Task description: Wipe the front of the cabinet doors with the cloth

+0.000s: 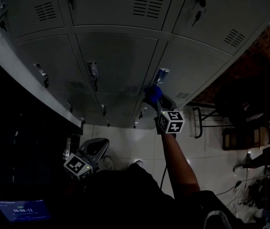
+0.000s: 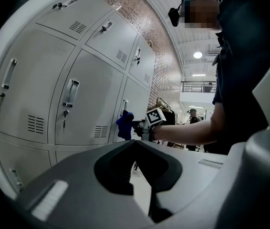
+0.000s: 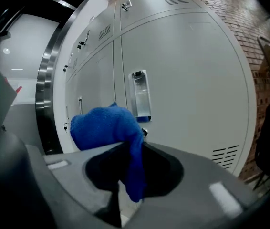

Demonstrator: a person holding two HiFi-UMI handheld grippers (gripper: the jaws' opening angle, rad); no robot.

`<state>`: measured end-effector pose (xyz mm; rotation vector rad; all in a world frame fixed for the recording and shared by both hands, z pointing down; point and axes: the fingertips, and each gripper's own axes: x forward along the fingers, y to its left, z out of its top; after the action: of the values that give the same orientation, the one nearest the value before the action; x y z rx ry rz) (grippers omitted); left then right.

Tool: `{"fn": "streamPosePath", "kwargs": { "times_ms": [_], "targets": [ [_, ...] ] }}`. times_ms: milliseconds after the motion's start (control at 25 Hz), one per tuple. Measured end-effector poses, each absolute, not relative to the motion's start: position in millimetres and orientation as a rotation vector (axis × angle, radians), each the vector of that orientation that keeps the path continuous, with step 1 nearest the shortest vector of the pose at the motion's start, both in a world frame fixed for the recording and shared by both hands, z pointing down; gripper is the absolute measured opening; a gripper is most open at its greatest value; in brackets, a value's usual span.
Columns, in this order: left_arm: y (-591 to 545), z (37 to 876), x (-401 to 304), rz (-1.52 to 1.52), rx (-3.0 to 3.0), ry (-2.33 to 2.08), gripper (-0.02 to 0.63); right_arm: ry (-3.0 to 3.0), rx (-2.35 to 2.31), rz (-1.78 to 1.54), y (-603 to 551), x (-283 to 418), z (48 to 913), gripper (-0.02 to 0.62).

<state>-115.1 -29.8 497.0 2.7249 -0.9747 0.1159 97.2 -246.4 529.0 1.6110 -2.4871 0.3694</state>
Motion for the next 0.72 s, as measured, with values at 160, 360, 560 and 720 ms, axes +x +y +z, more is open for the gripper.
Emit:
{"fn": "streamPosePath", "kwargs": {
  "times_ms": [160, 360, 560, 720],
  "targets": [
    [-32, 494, -118, 0.114, 2.719, -1.000, 0.000, -2.484, 1.578, 0.296, -248, 99, 529, 0.069],
    [-33, 495, -117, 0.120, 2.710, -1.024, 0.000, -2.521, 1.556, 0.330, -246, 104, 530, 0.069],
    [-40, 495, -108, 0.127, 2.708, -1.029, 0.000, -2.569, 1.563, 0.356, -248, 114, 527, 0.069],
    [-46, 495, -95, 0.126, 2.715, -1.013, 0.000, -2.560, 1.592, 0.374, -254, 129, 528, 0.069]
  ]
}}
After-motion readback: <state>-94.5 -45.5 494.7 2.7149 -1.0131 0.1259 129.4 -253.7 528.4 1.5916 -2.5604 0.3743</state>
